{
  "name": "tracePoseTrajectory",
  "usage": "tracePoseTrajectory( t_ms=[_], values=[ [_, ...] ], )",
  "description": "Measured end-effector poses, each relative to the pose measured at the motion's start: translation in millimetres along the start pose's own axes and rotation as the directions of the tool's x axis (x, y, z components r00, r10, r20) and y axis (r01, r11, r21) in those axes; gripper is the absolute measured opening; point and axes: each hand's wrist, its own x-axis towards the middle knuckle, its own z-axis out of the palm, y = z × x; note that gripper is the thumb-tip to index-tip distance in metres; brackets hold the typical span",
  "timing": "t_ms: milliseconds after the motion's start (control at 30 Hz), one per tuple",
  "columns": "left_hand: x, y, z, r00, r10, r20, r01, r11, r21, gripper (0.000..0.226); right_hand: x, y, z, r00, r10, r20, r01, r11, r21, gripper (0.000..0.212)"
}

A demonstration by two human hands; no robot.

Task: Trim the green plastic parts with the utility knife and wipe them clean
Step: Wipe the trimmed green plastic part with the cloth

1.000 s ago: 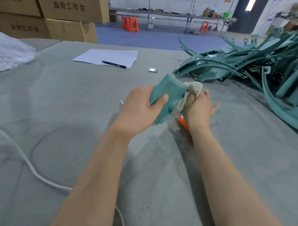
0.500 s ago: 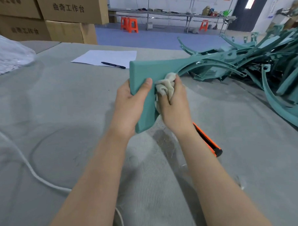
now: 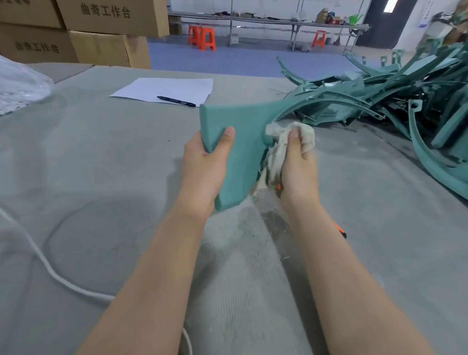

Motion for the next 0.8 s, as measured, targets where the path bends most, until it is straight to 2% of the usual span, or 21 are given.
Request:
tracePoseTrajectory(
  t_ms=[100, 200, 267, 367, 467, 567, 633, 700, 733, 800],
  values=[
    [1.1, -0.5, 1.9, 0.993, 0.097, -0.068, -0.094, 0.994, 0.046, 0.015, -3.8, 2.2, 4.6, 0.985, -0.066, 0.16, 0.095, 0.979, -0.181, 0.008],
    [0.5, -0.7, 3.3, 0.986, 0.155, -0.068, -0.149, 0.986, 0.08, 0.017, -5.9, 2.9, 6.3, 0.98, -0.061, 0.191, 0.103, 0.97, -0.22, 0.015],
    [-1.4, 0.4, 5.0, 0.99, 0.128, -0.051, -0.125, 0.991, 0.05, 0.015, -4.5, 2.5, 2.3, 0.979, -0.124, 0.162, 0.168, 0.94, -0.297, 0.019],
    [-0.5, 4.3, -0.1, 0.999, 0.027, -0.024, -0.03, 0.993, -0.118, 0.01, -3.1, -1.0, -2.7, 0.948, -0.276, 0.158, 0.316, 0.863, -0.393, 0.018],
    [3.0, 6.5, -9.4, 0.998, -0.05, 0.036, 0.057, 0.973, -0.225, 0.012, -3.5, -4.5, -3.6, 0.923, -0.354, 0.154, 0.386, 0.854, -0.348, 0.022],
    [2.5, 4.3, -6.7, 0.997, -0.047, 0.061, 0.059, 0.975, -0.214, 0.012, -4.1, -5.0, -4.0, 0.966, -0.252, 0.055, 0.258, 0.93, -0.264, 0.034],
    [1.7, 3.2, -3.7, 0.998, -0.028, 0.047, 0.037, 0.978, -0.205, 0.008, -1.3, -5.0, -3.5, 0.996, -0.068, -0.059, 0.064, 0.996, -0.064, 0.031],
    [3.1, 2.6, -4.7, 1.0, -0.009, 0.019, 0.012, 0.978, -0.21, 0.007, 6.1, -7.2, -6.8, 0.982, 0.132, -0.133, -0.113, 0.983, 0.142, 0.028],
    [4.3, 2.5, -6.2, 1.0, 0.002, 0.001, -0.002, 0.978, -0.21, 0.007, 8.2, -8.2, -9.3, 0.971, 0.186, -0.15, -0.162, 0.974, 0.16, 0.031],
    [5.5, 2.4, -7.5, 0.999, 0.023, -0.025, -0.028, 0.978, -0.206, 0.007, 10.4, -5.7, -12.7, 0.978, 0.175, -0.112, -0.162, 0.98, 0.117, 0.033]
  ],
)
